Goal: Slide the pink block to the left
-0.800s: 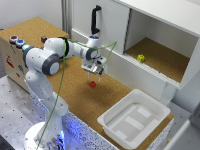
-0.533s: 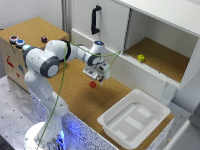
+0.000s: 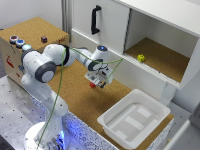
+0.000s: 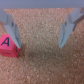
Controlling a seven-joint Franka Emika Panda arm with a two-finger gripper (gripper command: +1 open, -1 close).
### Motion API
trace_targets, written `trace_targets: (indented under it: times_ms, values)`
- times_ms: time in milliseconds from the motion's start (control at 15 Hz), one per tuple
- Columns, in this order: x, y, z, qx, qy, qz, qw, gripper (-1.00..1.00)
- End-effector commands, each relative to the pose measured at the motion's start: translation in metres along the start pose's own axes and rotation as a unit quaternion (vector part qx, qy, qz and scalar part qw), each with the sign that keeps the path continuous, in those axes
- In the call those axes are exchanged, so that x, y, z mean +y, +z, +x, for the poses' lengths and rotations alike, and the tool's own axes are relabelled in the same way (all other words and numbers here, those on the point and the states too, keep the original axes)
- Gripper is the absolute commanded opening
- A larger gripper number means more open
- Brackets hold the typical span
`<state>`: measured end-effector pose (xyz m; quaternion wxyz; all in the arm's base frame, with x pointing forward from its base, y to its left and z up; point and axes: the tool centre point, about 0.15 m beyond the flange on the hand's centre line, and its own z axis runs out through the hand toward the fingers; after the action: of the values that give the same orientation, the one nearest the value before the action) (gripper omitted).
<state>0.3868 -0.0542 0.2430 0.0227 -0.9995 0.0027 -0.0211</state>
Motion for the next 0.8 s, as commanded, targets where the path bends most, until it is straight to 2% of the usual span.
trace_targets:
  times_ms: [0, 533, 733]
  values:
    - [-0.003, 0.025, 0.004, 0.006, 0.001, 0.019, 1.0, -1.0]
    - [-0.044, 0.039, 0.028, 0.005, -0.006, 0.014, 1.0, -1.0]
    - [-0.063, 0.044, 0.039, -0.005, -0.019, 0.011, 1.0, -1.0]
